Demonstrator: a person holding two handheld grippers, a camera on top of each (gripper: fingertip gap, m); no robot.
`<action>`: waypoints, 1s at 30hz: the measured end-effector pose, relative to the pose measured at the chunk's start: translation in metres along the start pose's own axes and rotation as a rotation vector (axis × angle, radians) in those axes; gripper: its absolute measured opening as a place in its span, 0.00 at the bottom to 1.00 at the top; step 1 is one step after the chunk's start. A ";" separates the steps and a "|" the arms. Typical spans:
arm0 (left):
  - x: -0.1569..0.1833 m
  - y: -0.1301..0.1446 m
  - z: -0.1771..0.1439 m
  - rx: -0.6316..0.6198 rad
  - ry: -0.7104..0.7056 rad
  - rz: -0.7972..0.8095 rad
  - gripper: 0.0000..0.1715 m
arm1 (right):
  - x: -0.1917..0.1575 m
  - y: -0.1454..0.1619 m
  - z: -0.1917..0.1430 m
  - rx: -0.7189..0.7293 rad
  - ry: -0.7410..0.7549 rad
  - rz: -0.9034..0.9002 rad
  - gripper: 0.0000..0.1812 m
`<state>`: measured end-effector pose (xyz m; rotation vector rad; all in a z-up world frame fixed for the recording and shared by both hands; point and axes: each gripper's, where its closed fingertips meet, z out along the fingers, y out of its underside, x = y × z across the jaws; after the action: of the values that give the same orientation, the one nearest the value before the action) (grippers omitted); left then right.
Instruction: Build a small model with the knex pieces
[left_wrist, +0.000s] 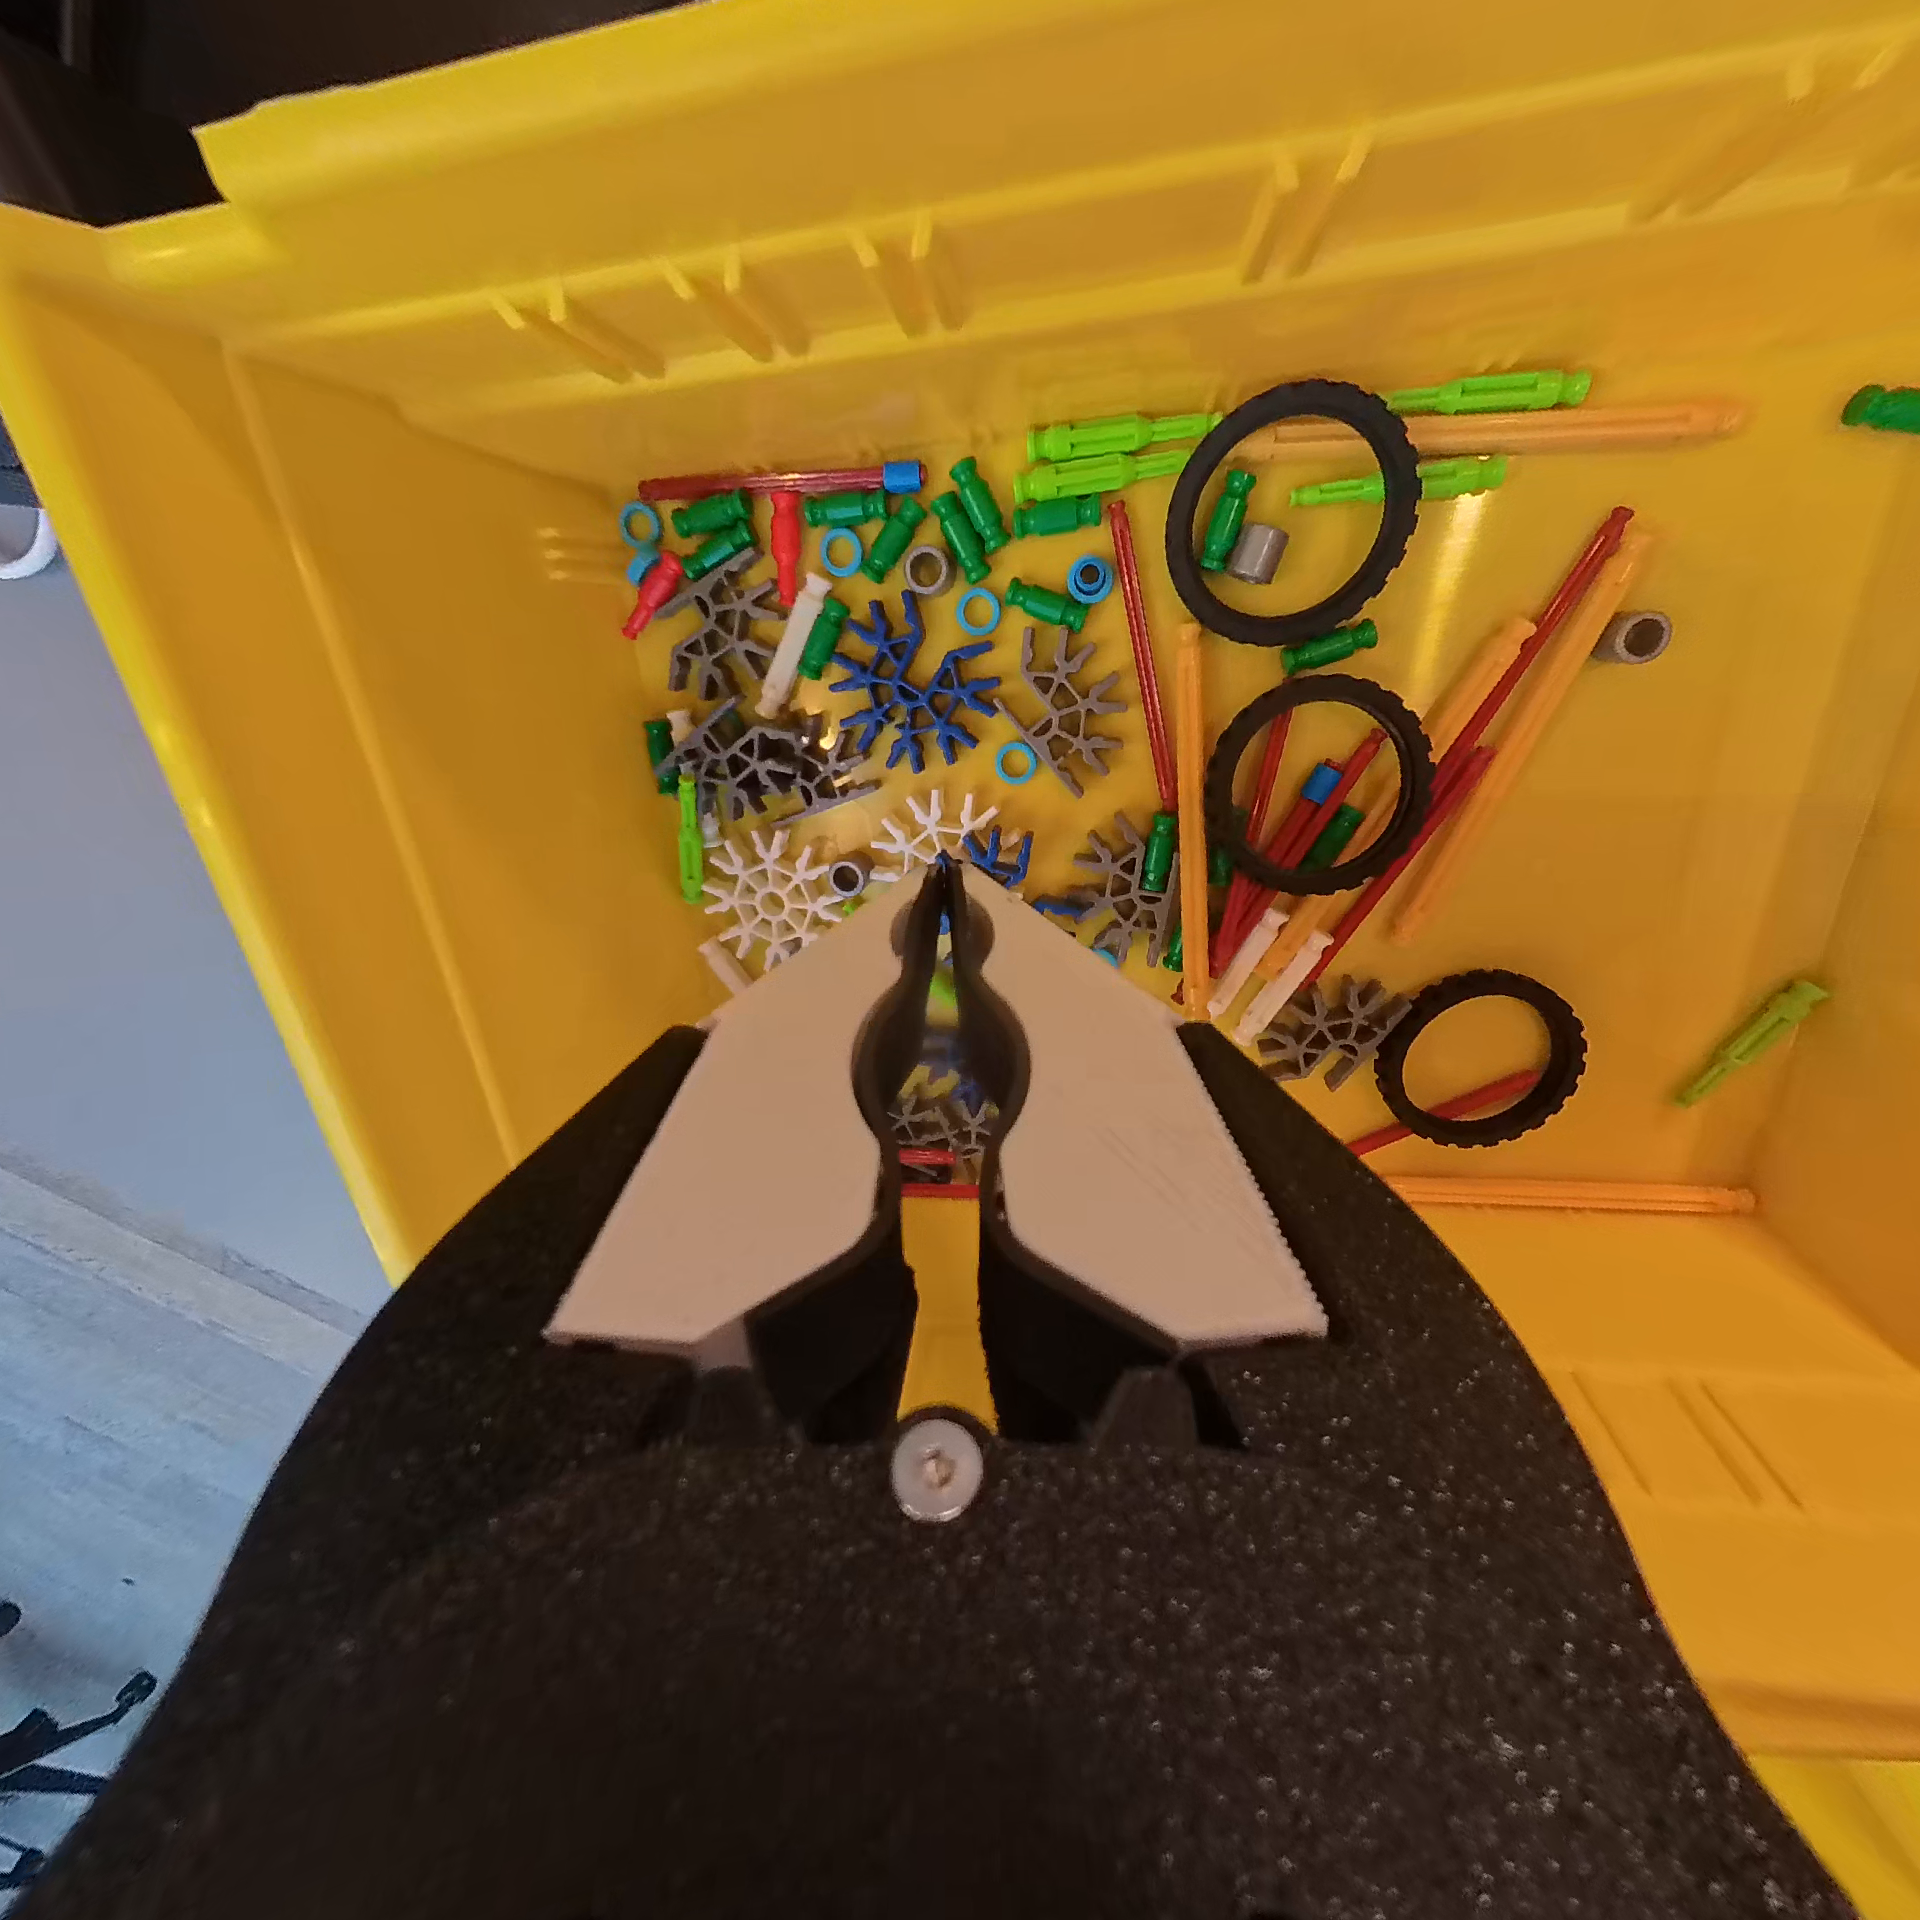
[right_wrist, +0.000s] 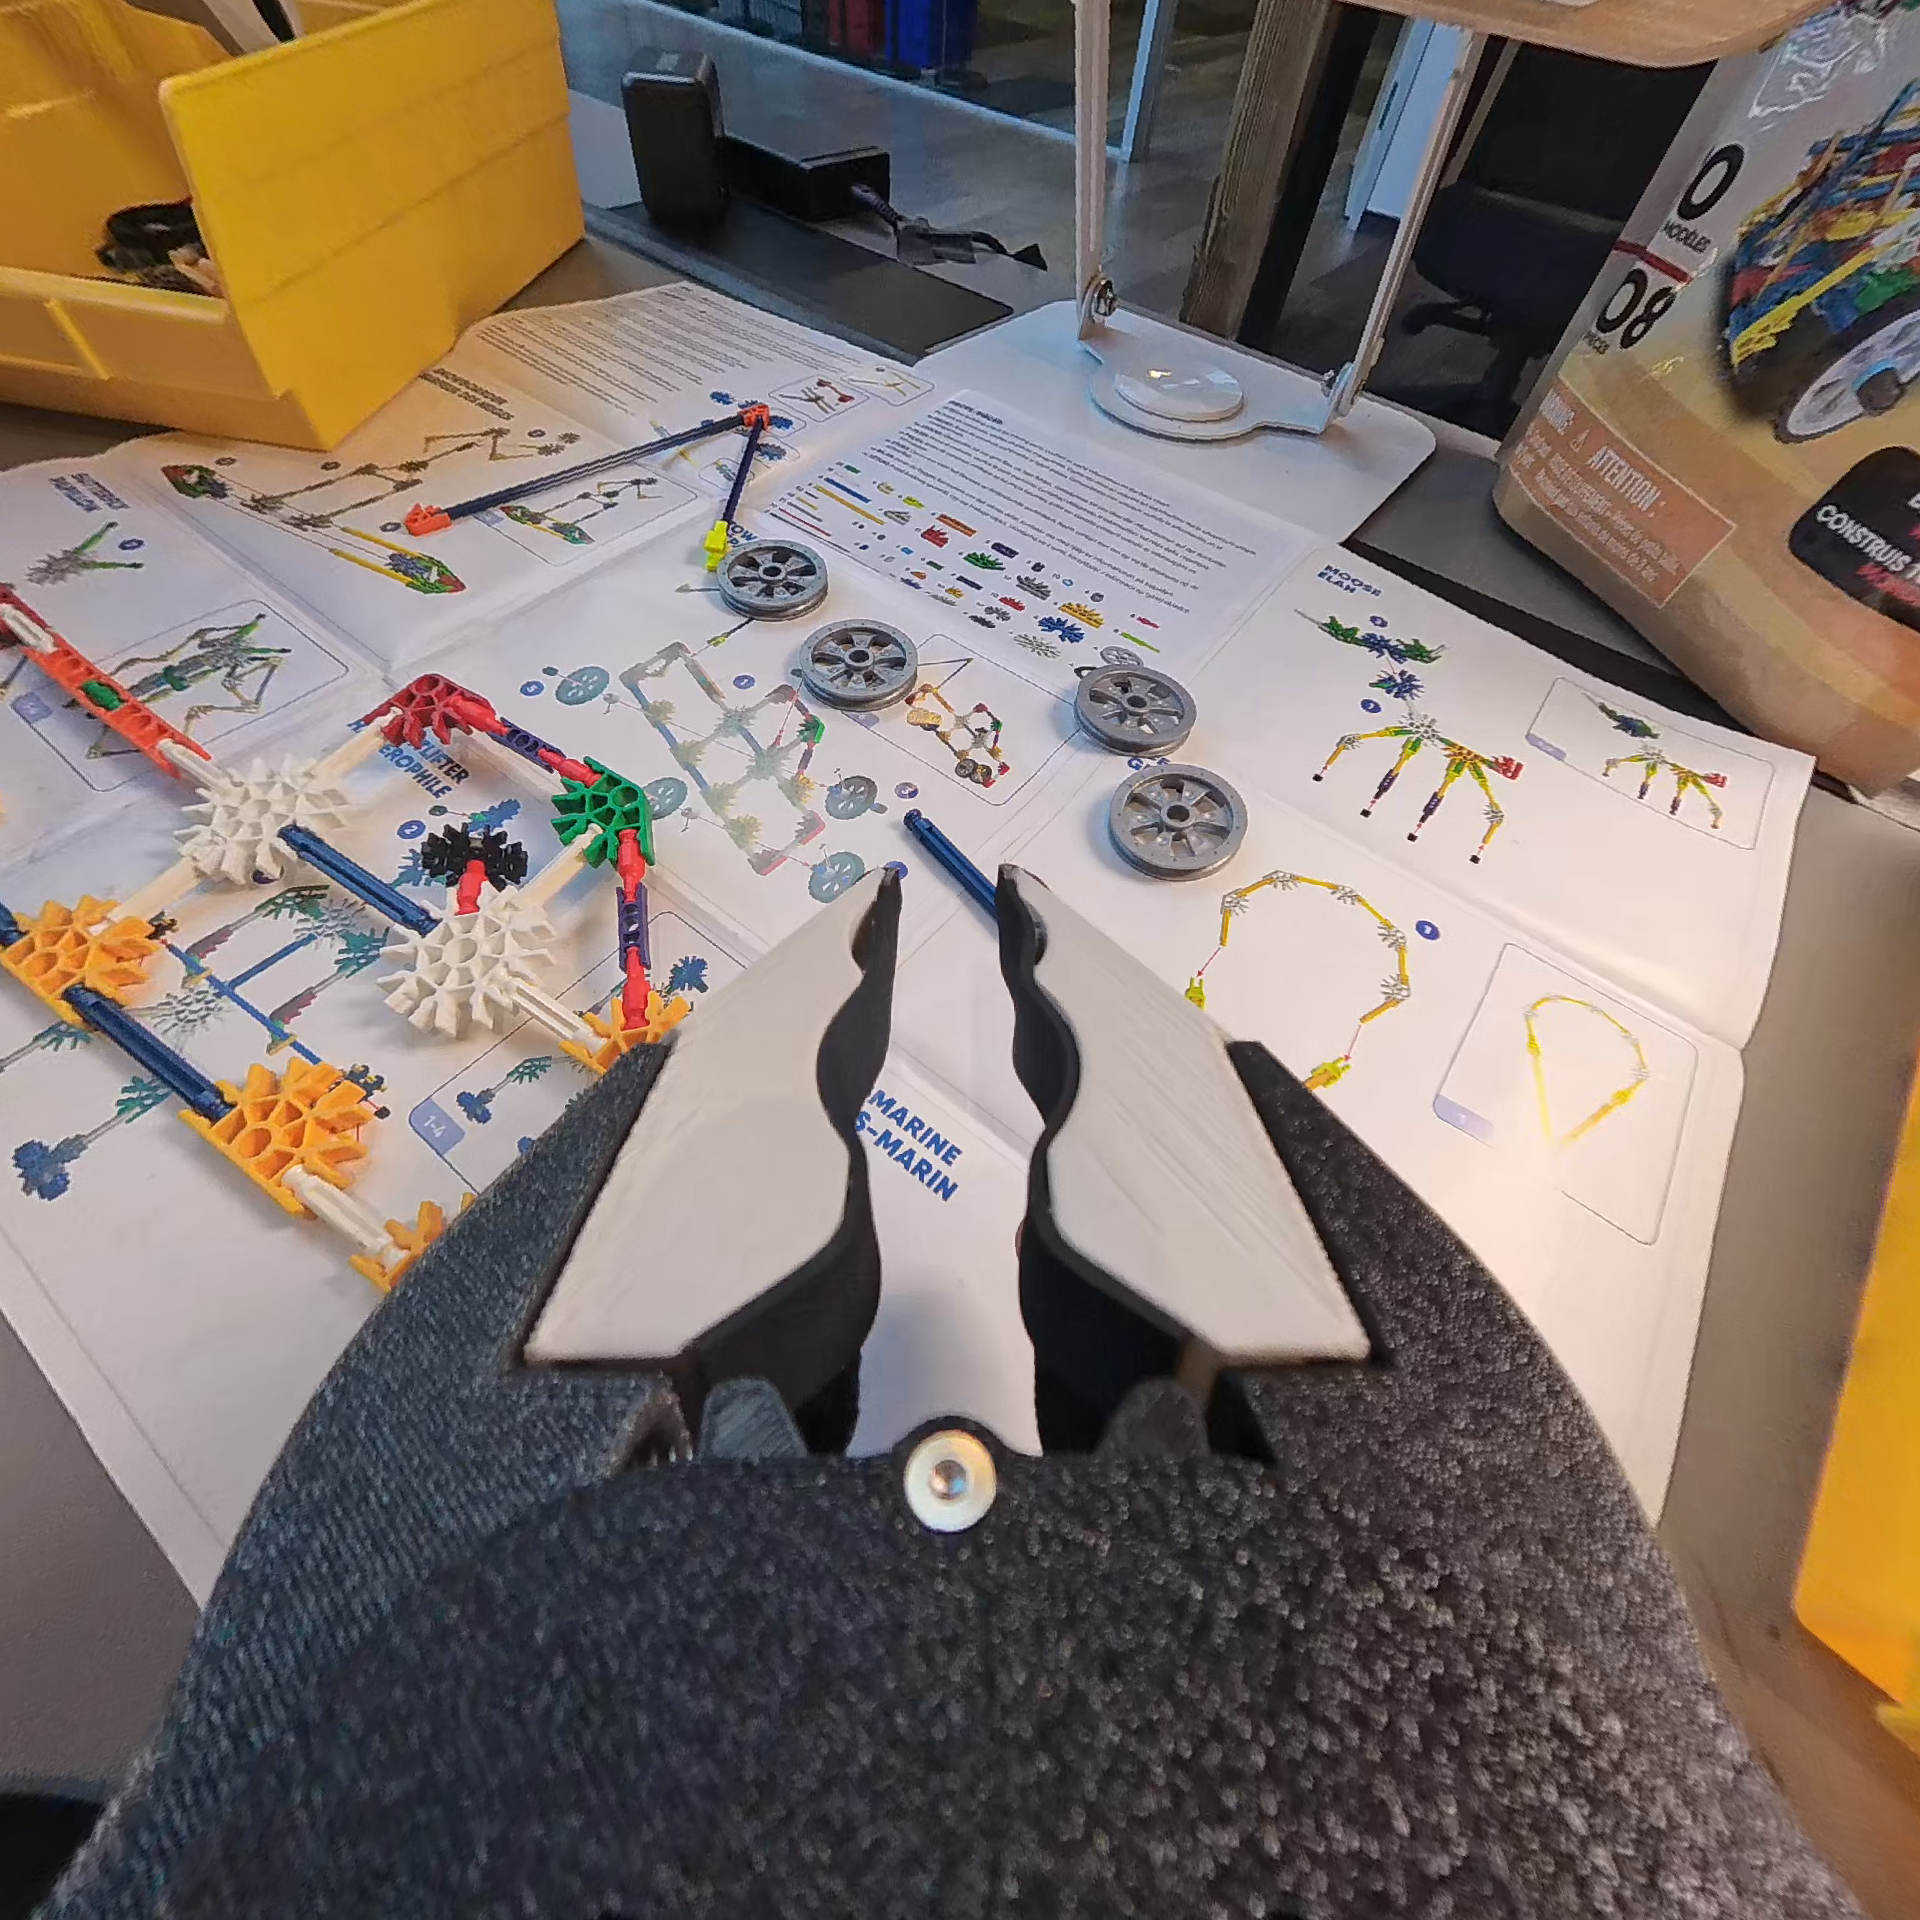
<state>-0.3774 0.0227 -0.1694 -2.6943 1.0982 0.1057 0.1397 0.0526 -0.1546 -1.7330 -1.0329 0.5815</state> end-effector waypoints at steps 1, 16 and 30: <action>0.000 0.000 0.000 0.005 -0.001 -0.001 0.00 | 0.000 0.000 0.000 -0.001 -0.001 0.000 0.10; 0.004 -0.028 -0.015 0.202 -0.051 -0.024 0.27 | -0.001 0.002 0.002 -0.009 -0.003 -0.001 0.10; 0.070 -0.006 0.010 0.028 0.223 0.047 0.28 | -0.003 0.002 0.002 -0.011 -0.010 -0.012 0.10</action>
<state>-0.3234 -0.0182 -0.1891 -2.7060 1.2141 -0.2057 0.1378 0.0507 -0.1574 -1.7340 -1.0543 0.5785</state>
